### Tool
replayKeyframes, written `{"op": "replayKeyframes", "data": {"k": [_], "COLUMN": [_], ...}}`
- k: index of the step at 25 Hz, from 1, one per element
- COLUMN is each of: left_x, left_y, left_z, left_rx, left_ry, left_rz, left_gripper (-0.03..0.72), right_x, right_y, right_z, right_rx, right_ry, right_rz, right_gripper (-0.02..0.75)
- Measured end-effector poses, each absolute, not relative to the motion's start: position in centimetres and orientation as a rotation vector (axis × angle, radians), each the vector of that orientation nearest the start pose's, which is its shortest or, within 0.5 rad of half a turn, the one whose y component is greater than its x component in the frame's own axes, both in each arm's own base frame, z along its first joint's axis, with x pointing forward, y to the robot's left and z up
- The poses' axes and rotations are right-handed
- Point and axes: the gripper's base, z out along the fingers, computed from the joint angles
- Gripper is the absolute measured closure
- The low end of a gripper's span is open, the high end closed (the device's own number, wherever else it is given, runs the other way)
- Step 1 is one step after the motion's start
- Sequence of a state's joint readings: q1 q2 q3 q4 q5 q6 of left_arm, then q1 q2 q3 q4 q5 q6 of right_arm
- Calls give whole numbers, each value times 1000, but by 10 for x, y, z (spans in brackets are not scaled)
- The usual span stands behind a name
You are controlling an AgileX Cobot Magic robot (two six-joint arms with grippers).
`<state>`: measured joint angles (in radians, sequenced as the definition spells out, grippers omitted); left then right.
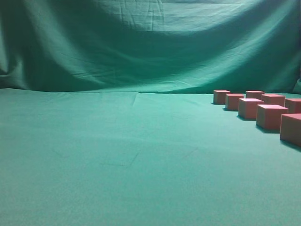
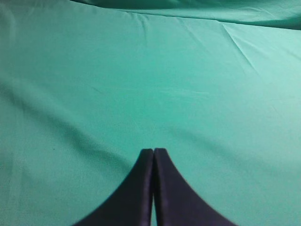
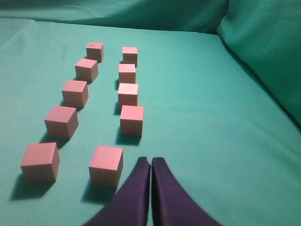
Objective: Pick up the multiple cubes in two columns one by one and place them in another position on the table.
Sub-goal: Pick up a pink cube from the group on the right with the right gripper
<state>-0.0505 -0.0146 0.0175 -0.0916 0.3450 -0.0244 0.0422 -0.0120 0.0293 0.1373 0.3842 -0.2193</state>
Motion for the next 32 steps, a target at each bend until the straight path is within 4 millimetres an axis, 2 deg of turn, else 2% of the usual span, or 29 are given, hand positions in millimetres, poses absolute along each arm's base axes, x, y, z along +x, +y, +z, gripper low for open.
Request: {"op": "replayKeyframes", "data": {"k": [26,28,32], "left_x": [53,53,53], "left_y": [-5,-5,-5], "left_z": [177,177,177], "left_rx": [-33,-33,-33], "left_ry": [1832,1832,1832], "left_rz": [-142,-142,-142], "left_gripper": [688,688,688], "right_x": [52,54,56], "right_y": [7,8,6], "right_z": [171,177,195], "right_rx": [-182,-130,81], "right_ry": [1859,1798,1602], "right_rz": [-5,42,208], "right_gripper": [738,738,738]}}
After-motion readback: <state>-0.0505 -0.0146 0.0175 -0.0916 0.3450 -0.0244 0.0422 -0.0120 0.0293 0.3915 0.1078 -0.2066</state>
